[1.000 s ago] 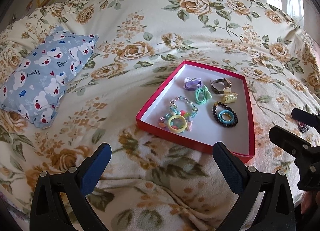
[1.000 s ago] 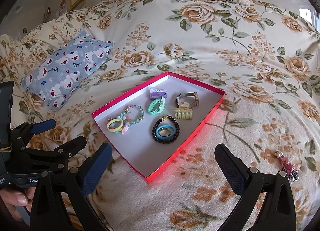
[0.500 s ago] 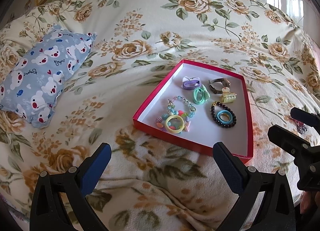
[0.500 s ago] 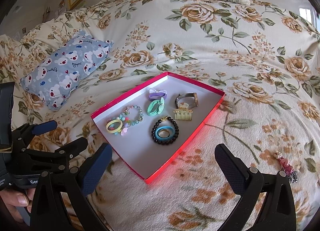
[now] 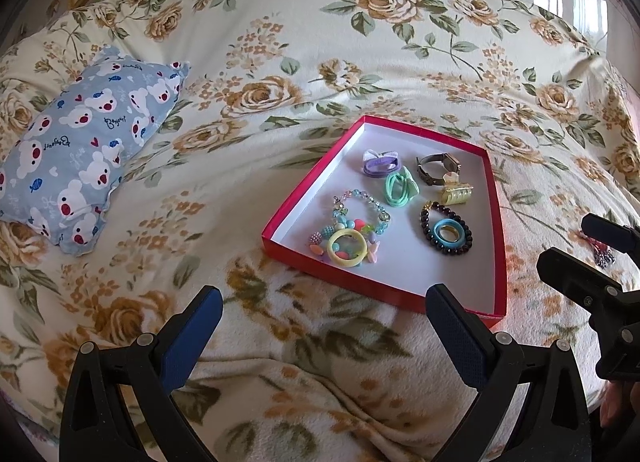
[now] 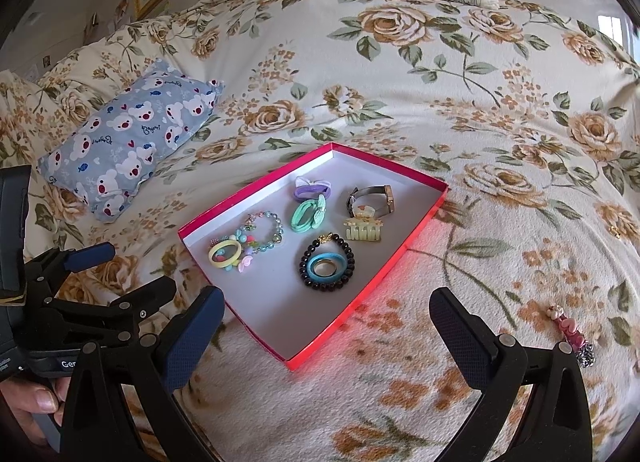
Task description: Organize jewelry
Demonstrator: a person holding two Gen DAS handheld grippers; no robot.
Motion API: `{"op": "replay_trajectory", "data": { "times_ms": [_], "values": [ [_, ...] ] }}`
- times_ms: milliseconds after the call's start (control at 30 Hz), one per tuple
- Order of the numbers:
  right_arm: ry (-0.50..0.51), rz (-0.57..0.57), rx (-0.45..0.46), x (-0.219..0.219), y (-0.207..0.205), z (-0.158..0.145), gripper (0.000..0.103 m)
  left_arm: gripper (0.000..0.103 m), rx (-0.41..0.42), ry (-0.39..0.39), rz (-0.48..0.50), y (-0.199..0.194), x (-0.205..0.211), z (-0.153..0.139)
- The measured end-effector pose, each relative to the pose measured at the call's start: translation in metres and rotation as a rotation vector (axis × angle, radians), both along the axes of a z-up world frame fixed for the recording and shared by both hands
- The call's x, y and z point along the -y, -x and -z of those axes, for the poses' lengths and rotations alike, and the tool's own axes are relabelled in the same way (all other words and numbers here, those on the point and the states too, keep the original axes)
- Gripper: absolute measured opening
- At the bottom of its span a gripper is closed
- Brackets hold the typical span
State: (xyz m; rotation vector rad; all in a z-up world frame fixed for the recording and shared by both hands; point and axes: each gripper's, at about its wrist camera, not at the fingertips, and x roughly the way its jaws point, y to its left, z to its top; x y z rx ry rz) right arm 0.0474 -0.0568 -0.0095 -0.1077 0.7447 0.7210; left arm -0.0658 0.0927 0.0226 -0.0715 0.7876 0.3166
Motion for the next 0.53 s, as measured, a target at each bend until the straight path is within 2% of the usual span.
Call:
{"op": "replay_trajectory", "data": {
  "times_ms": [533],
  "values": [
    [0.0,0.009,-0.021,0.005,-0.012,0.003,0.103,0.102,-0.011,-0.017,0.031,-0.012,0.003,-0.004]
  ]
}}
